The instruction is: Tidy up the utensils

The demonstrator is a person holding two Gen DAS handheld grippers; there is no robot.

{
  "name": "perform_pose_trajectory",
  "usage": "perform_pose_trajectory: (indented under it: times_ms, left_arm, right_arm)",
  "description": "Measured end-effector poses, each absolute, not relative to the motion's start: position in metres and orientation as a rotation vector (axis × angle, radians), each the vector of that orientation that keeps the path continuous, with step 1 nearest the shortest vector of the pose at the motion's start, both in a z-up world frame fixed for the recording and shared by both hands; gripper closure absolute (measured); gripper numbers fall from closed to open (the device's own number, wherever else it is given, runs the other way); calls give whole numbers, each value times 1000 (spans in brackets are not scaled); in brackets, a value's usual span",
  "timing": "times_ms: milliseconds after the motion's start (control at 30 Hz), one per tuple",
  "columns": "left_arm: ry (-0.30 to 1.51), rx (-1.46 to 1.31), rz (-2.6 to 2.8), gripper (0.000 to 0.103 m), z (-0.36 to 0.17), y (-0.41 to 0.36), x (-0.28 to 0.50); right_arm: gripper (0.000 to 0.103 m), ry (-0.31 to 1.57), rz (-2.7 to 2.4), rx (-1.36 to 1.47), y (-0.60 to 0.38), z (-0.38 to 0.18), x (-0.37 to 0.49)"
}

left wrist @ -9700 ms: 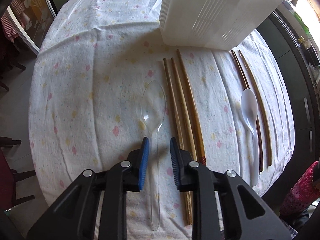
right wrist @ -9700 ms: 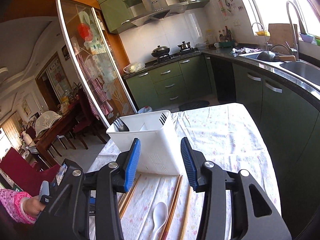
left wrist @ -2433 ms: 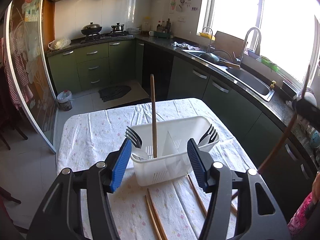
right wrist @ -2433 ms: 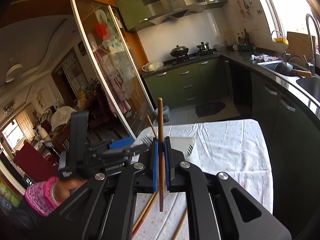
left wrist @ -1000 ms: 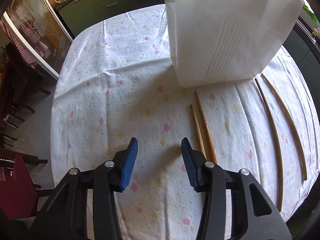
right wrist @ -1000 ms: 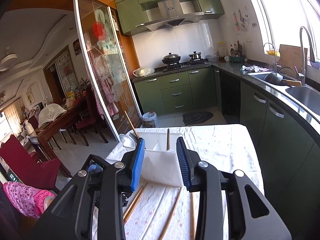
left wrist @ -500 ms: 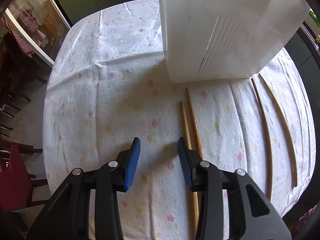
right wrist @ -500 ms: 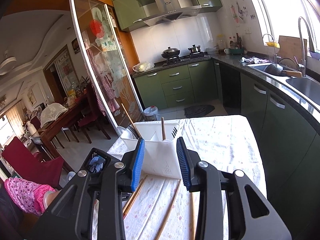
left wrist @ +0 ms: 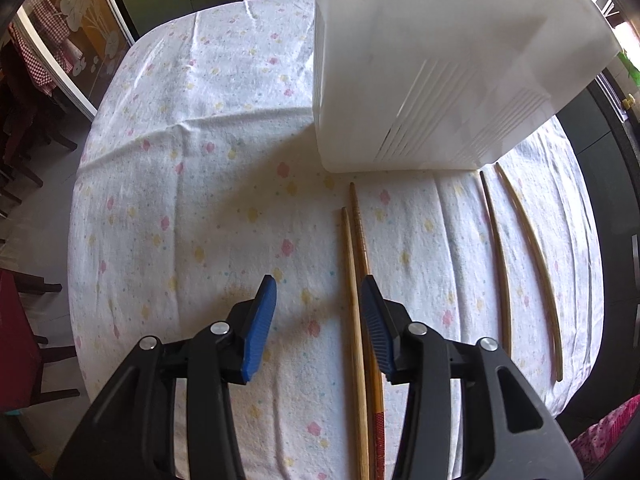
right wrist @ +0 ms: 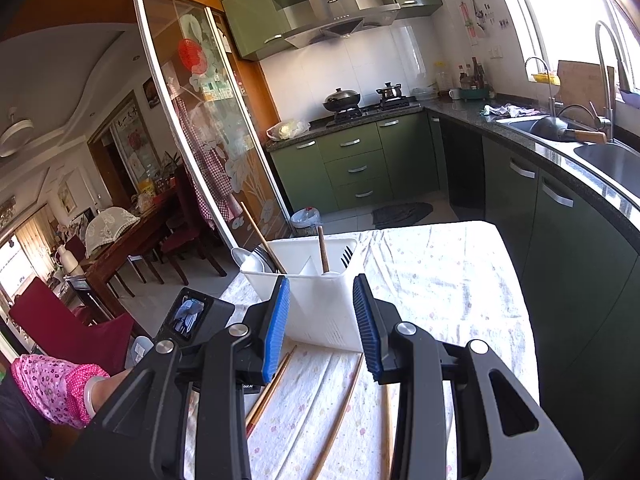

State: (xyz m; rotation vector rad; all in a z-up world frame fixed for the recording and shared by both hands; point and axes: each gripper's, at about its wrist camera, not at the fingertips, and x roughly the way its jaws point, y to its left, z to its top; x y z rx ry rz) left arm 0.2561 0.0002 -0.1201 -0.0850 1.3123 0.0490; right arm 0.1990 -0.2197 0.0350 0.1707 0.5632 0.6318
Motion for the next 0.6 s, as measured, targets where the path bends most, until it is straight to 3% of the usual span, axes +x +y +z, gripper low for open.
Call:
perform_pose_trajectory:
  times_ms: [300, 367, 433, 600]
  left_arm:
    - [1325, -58, 43, 62, -130, -7, 260]
    - [1321, -49, 20, 84, -129, -11, 260]
    - [1327, -50, -1, 97, -129, -16, 260]
    - [1316, -64, -13, 97, -124, -15, 255]
  right_arm:
    - [67, 567, 632, 163, -219, 36, 200]
    - [67, 585, 627, 148, -214, 33, 202]
    - [67, 624, 617, 117, -208, 26, 207]
    - [59, 829, 593, -70, -180, -25, 232]
